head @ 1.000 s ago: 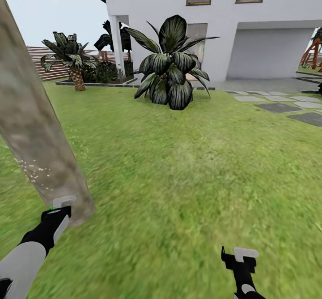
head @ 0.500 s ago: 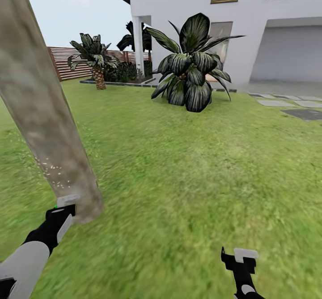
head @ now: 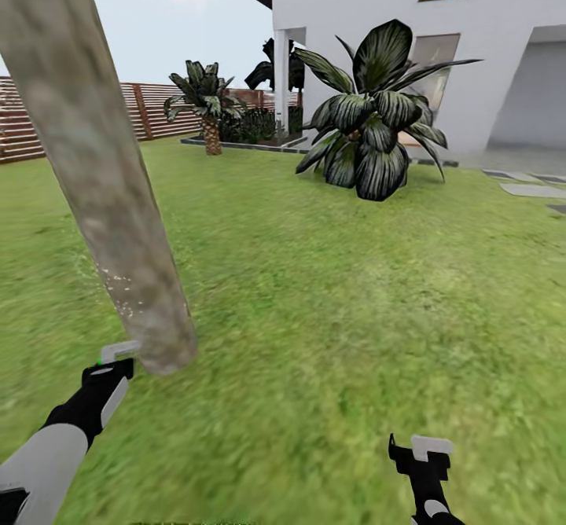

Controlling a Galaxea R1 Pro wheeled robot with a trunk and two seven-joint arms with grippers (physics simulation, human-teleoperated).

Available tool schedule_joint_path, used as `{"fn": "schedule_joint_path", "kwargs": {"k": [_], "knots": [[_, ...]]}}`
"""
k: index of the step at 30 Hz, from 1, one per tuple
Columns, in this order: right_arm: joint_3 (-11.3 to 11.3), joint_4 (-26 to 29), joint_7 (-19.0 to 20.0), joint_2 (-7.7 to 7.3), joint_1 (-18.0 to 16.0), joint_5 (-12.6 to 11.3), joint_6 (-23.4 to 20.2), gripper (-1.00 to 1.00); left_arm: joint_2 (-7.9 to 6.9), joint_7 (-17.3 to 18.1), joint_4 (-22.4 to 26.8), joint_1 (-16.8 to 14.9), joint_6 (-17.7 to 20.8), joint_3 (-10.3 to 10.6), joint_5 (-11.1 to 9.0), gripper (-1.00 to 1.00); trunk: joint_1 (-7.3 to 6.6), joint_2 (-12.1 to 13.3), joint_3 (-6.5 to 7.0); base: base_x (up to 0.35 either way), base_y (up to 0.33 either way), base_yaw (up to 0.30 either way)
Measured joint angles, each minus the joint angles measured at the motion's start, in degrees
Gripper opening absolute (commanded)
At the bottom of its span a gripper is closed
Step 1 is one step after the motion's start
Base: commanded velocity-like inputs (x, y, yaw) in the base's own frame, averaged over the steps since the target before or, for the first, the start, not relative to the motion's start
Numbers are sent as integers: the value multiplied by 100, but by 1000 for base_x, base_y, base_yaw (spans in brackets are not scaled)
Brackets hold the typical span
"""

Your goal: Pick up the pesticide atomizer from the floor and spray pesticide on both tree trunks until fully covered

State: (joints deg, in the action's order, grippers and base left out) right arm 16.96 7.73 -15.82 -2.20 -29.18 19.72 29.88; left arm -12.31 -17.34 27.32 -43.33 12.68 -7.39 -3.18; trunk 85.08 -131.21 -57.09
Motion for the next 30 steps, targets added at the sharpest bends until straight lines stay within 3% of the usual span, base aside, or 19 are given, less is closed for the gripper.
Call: {"fn": "schedule_joint_path", "kwargs": {"k": [4, 9, 26, 30], "knots": [[0, 0, 0, 0, 0, 4, 0, 100, 4, 26, -19, 46, -603, 19, 26, -100, 0, 0, 0, 81, -256, 276], [0, 3, 0, 0, 0, -1, 0, 100, 61, 20, -16, 61, -617, 26, 44, -100, 0, 0, 0, 230, -189, 215], [1, 9, -8, -22, 0, -3, 0, 100, 153, 17, 62, 58, -588, 50, 60, -100, 0, 0, 0, 195, -215, 24], [0, 9, -9, -26, 0, -3, 0, 100, 291, 20, 96, -7, -579, 96, 60, -100, 0, 0, 0, 177, -229, 260]]}}
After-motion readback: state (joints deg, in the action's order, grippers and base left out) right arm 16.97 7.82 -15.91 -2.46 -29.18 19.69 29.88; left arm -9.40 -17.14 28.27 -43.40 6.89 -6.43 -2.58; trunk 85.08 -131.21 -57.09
